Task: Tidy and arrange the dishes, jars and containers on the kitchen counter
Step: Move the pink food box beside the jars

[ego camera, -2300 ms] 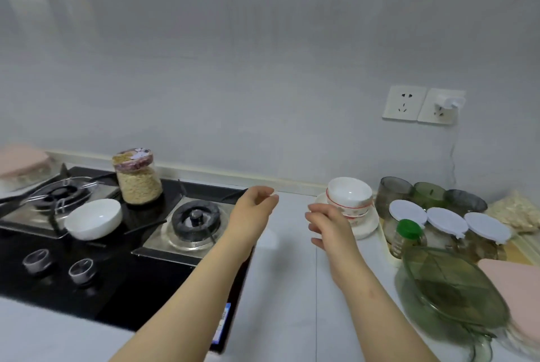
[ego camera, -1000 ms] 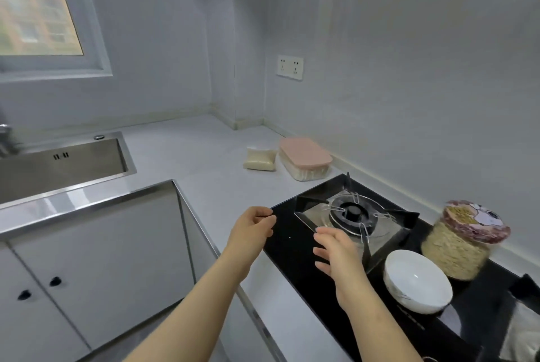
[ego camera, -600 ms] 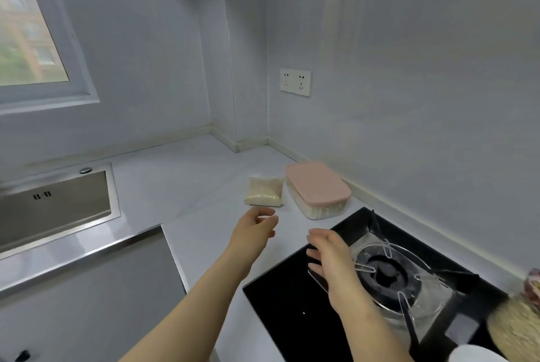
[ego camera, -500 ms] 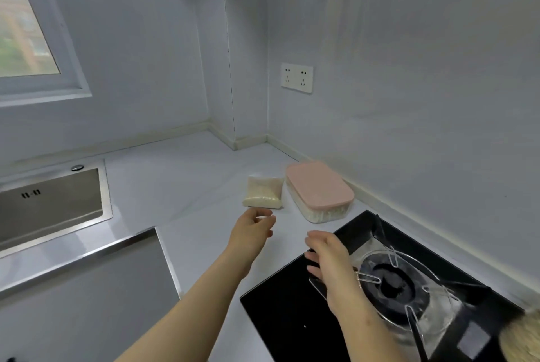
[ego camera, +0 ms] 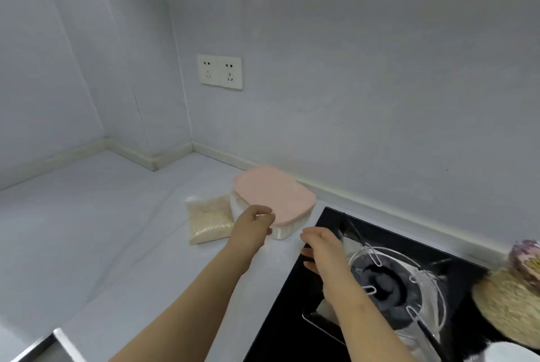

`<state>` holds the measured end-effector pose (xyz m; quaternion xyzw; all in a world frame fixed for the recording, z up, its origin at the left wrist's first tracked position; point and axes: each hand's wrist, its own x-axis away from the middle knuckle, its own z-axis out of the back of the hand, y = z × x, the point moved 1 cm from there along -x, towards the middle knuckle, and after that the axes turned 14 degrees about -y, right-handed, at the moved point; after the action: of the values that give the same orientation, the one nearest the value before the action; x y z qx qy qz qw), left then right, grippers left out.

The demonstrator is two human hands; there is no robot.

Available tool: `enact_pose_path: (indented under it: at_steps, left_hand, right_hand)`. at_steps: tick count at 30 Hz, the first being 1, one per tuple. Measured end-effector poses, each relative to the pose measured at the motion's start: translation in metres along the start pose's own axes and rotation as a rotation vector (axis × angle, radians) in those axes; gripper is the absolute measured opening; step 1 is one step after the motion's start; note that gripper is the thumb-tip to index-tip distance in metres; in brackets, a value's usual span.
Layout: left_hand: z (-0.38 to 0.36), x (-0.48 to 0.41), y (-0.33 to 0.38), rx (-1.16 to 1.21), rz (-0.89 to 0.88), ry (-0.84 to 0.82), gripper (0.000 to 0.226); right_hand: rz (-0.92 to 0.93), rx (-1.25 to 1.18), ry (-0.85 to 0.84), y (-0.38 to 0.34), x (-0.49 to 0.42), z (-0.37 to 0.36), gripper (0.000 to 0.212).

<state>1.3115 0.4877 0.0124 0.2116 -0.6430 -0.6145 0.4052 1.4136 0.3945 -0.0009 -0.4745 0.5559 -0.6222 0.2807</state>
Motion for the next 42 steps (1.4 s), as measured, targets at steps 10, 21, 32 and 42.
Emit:
enact_pose_path:
  at_steps: [10, 21, 32, 42]
  left_hand:
    - [0.031, -0.063, -0.023, 0.124, 0.227, -0.043, 0.048]
    - [0.026, -0.130, -0.046, 0.452, 0.410, 0.018, 0.055]
    - [0.006, -0.157, -0.039, 0.659, 0.573, -0.124, 0.033]
    - [-0.003, -0.164, -0.030, 0.650, 0.622, -0.041, 0.029]
  right_hand:
    - [-0.094, -0.053, 0.106, 0.014, -0.047, -0.026, 0.020]
    - [-0.336, -0.442, 0.170, 0.036, -0.130, -0.034, 0.035]
    - [-0.426, -0.639, 0.237, 0.030, -0.156, -0.019, 0.023]
    - [-0.556, -0.675, 0.201, 0.018, -0.157, 0.002, 0.028]
